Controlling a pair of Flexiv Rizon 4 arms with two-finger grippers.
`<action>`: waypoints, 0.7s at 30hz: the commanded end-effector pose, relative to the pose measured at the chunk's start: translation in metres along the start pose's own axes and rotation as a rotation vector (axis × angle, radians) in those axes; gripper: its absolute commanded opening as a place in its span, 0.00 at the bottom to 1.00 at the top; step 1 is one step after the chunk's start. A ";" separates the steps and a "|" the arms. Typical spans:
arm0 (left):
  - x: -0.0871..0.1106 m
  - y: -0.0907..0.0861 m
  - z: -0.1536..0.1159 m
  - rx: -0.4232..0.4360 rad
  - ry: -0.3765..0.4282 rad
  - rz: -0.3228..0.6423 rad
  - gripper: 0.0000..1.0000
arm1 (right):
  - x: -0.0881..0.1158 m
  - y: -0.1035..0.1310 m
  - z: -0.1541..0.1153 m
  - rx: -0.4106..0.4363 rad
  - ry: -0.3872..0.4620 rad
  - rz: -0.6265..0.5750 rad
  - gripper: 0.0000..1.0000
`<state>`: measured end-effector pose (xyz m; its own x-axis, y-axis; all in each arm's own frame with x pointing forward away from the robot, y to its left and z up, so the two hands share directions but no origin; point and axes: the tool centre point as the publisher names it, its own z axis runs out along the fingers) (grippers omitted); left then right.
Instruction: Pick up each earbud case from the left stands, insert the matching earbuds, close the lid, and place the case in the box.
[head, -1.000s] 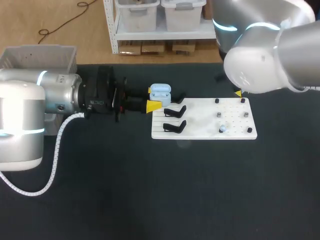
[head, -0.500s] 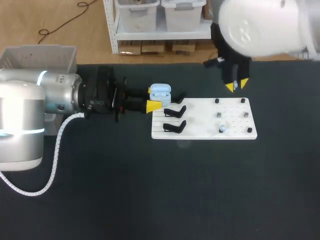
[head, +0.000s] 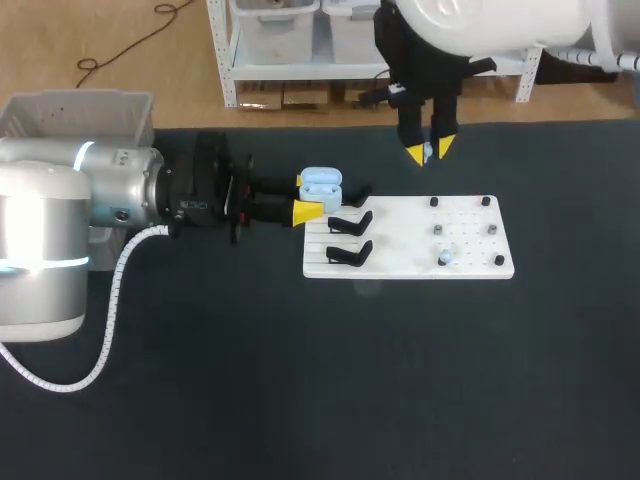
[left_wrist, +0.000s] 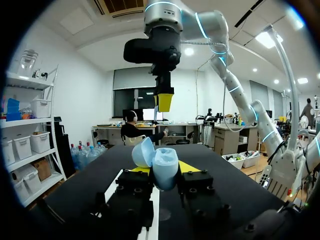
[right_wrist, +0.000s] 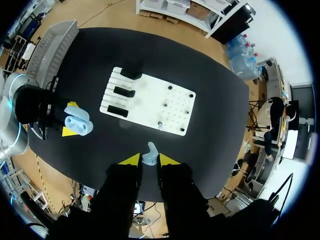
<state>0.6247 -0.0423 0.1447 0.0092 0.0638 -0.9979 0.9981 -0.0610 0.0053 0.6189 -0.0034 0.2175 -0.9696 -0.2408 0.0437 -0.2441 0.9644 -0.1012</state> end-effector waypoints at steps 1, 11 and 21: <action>0.000 -0.001 0.000 -0.004 -0.001 0.002 0.00 | 0.003 -0.001 0.002 -0.002 -0.008 0.002 0.00; 0.000 -0.001 0.000 -0.004 -0.001 0.002 0.00 | 0.001 0.000 0.001 -0.029 0.016 0.039 0.00; 0.000 -0.001 0.000 -0.004 -0.001 0.002 0.00 | -0.001 0.035 -0.009 -0.244 0.208 0.324 0.00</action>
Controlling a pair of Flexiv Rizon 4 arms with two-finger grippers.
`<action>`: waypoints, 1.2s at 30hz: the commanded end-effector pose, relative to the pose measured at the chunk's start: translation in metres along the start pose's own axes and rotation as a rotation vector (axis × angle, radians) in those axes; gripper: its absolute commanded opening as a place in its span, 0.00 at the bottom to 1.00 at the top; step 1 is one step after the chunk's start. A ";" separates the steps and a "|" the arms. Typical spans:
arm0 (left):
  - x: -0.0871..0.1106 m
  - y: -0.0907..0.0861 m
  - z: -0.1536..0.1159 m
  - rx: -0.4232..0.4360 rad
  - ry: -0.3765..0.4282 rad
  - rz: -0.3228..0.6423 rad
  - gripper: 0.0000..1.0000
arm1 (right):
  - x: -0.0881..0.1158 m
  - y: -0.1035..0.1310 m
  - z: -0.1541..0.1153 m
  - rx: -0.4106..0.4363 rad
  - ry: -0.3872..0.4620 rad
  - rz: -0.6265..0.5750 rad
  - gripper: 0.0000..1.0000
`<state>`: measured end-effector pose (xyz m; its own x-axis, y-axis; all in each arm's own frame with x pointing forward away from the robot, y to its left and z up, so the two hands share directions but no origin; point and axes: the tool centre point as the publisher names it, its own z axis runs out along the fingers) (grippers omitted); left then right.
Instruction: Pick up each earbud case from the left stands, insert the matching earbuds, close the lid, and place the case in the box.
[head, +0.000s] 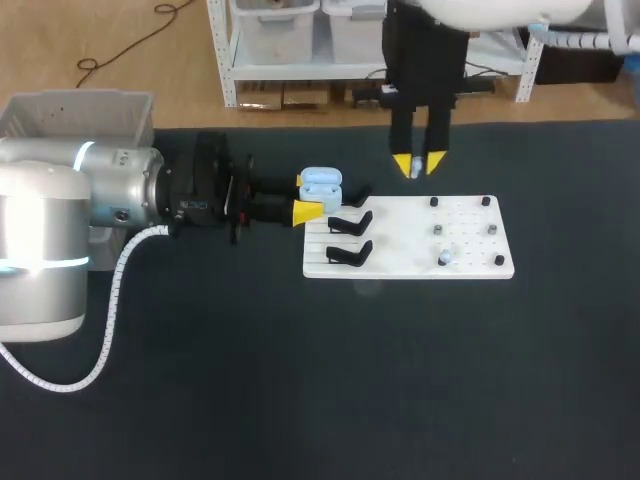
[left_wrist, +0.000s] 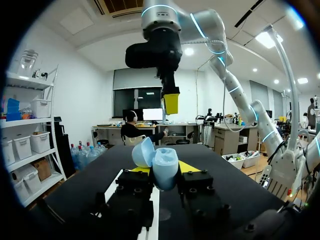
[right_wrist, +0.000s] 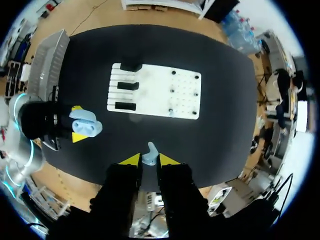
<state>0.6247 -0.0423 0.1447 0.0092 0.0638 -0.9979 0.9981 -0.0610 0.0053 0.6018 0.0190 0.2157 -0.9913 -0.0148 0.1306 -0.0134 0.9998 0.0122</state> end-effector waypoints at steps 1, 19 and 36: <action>0.000 -0.001 0.000 -0.004 -0.001 0.002 0.00 | -0.008 0.016 -0.009 -0.105 0.112 0.109 0.00; 0.000 -0.001 0.000 -0.004 -0.001 0.002 0.00 | -0.007 0.050 0.001 -0.070 0.120 0.101 0.00; 0.000 -0.001 0.000 -0.004 -0.001 0.002 0.00 | -0.006 0.082 0.000 0.024 0.107 0.084 0.00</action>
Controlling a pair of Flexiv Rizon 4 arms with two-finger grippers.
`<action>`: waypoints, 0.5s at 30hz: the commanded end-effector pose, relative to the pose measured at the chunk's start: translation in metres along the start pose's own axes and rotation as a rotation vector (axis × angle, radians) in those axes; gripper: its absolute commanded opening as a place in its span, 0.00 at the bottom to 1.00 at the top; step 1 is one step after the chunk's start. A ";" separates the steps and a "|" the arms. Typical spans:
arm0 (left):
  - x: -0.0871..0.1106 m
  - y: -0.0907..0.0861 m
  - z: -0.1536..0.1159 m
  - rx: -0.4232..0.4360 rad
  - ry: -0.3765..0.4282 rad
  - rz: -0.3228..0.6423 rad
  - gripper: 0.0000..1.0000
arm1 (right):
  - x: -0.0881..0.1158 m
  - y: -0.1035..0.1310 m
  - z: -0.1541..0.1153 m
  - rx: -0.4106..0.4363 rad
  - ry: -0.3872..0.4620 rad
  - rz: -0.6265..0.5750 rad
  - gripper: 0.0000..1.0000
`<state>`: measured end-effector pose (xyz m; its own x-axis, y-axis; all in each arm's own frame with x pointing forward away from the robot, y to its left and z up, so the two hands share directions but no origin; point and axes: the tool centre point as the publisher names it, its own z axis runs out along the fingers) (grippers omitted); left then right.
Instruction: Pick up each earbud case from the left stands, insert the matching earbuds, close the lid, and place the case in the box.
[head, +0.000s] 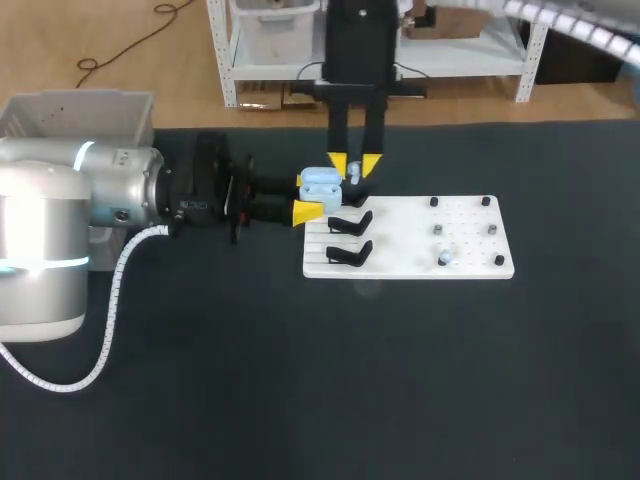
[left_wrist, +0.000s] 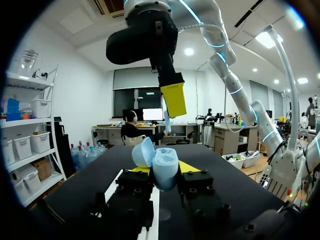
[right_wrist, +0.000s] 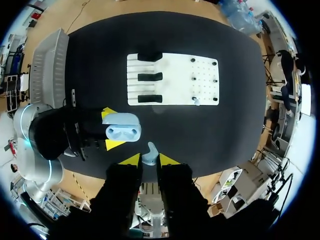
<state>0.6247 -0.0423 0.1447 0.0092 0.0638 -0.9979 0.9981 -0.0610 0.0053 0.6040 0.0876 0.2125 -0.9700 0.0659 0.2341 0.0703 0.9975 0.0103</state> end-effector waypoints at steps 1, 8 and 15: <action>0.000 -0.001 0.000 -0.004 -0.001 0.002 0.00 | 0.000 0.016 -0.004 0.048 -0.008 0.005 0.00; 0.000 -0.001 0.000 -0.004 -0.001 0.002 0.00 | -0.001 0.026 -0.006 0.080 -0.011 0.020 0.00; 0.000 -0.001 0.000 -0.004 -0.001 0.002 0.00 | -0.006 0.025 -0.003 0.094 -0.001 0.049 0.00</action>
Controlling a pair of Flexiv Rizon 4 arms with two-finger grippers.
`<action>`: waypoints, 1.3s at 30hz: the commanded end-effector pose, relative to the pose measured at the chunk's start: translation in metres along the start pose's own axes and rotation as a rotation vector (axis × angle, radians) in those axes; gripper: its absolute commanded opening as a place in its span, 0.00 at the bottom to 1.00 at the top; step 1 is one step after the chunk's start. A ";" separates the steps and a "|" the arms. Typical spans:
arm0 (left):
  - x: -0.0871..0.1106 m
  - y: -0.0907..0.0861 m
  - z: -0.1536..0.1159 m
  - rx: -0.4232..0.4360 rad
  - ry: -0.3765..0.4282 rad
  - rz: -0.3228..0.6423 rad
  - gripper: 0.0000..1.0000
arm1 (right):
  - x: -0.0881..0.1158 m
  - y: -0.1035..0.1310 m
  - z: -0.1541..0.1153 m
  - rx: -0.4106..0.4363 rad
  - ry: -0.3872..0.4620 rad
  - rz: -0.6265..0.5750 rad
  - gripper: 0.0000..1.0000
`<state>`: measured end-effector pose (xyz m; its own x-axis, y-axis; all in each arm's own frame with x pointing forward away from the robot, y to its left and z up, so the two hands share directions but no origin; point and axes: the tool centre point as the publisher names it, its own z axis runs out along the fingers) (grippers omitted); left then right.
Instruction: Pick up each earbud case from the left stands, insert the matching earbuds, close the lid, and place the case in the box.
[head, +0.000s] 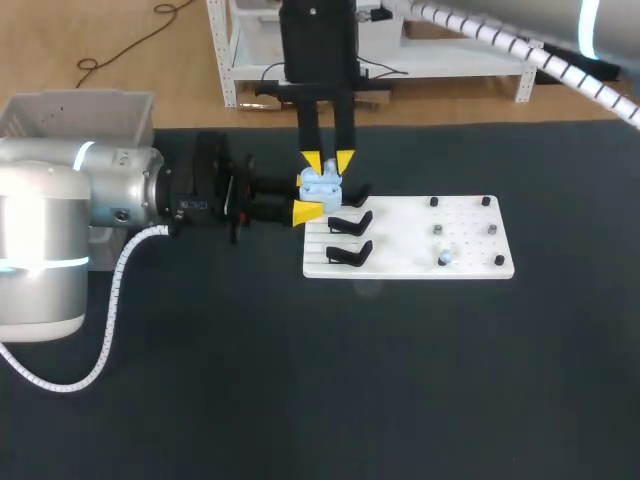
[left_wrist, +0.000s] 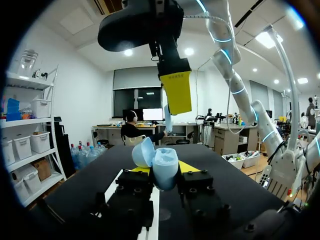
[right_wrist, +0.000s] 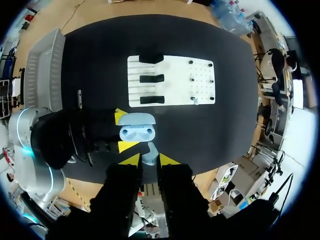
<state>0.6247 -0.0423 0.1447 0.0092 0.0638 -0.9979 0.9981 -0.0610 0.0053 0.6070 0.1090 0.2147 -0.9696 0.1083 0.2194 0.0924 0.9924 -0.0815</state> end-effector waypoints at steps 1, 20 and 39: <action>0.000 -0.001 0.000 -0.004 -0.001 0.002 0.00 | -0.005 0.004 0.000 0.010 0.014 0.007 0.00; 0.000 -0.001 0.000 -0.004 -0.001 0.002 0.00 | -0.004 0.006 0.010 -0.007 0.009 0.026 0.00; 0.000 -0.001 0.000 -0.004 -0.001 0.002 0.00 | -0.008 0.002 0.017 -0.022 -0.008 0.034 0.00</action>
<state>0.6247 -0.0423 0.1447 0.0092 0.0638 -0.9979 0.9981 -0.0610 0.0053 0.6157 0.1127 0.1982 -0.9659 0.1401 0.2178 0.1264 0.9891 -0.0754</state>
